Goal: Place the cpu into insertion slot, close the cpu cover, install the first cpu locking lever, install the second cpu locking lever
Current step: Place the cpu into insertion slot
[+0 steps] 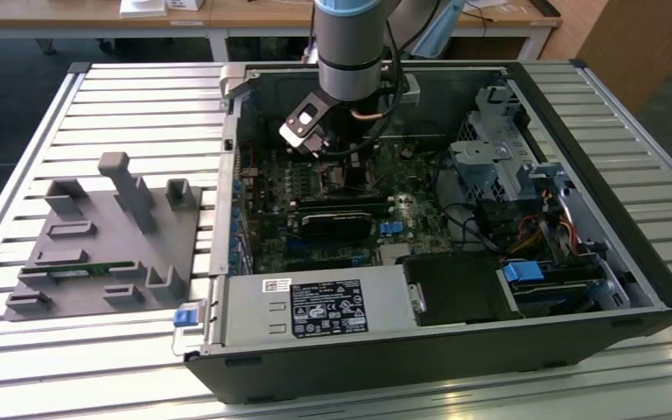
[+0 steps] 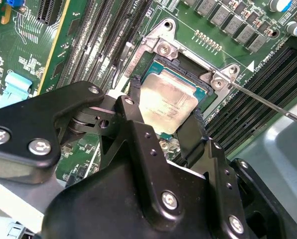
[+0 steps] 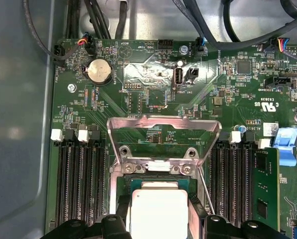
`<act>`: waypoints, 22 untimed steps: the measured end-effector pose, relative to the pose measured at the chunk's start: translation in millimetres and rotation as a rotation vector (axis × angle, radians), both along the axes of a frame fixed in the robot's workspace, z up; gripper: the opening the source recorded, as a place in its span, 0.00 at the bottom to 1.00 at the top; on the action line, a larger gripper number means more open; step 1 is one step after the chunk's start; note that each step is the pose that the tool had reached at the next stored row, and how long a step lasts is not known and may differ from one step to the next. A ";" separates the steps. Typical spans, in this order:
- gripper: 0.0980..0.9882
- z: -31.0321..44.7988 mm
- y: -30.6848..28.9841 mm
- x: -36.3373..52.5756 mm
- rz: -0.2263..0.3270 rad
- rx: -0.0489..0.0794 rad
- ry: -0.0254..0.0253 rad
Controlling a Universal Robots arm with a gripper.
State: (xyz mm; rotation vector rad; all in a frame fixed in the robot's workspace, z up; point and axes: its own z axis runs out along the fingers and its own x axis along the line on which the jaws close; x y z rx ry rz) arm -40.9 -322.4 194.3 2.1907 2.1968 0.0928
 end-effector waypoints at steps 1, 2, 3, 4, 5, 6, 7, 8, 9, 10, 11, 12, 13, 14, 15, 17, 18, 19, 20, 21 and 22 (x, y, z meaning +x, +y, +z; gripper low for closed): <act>0.50 0.0 0.0 0.0 0.000 0.000 0.0000; 0.50 -0.1 0.0 0.0 0.000 0.000 -0.0001; 0.50 -0.1 0.0 0.0 0.000 0.000 -0.0001; 0.50 -0.1 0.0 0.0 0.000 0.000 0.0000; 0.51 -0.2 0.0 0.0 0.000 0.000 -0.0001; 0.51 -0.2 0.0 0.0 0.000 0.000 -0.0001; 0.51 -0.2 0.1 0.0 0.000 0.000 -0.0001; 0.58 -0.3 0.2 0.1 0.000 0.000 -0.0002; 0.58 -0.4 0.3 0.0 0.000 0.000 -0.0002; 0.58 -0.3 0.3 0.0 0.000 0.000 -0.0001; 0.58 -0.3 0.3 0.0 0.000 0.000 0.0000; 0.58 -0.4 0.3 0.0 0.000 0.000 0.0000; 0.58 -0.4 0.3 0.0 0.000 0.000 0.0000; 0.58 -0.4 0.3 0.0 0.000 0.000 0.0000; 0.58 -0.4 0.3 0.0 0.000 0.000 0.0000; 0.58 0.2 0.3 0.0 0.000 0.000 0.0000; 0.58 1.4 0.3 0.0 0.000 0.000 -0.0001; 0.58 2.8 0.3 0.0 0.000 0.000 0.0000; 0.58 4.6 0.3 0.0 0.000 0.000 0.0001; 0.58 6.5 0.3 -0.1 0.000 0.000 0.0006; 0.56 8.0 0.3 -0.1 0.000 0.000 0.0010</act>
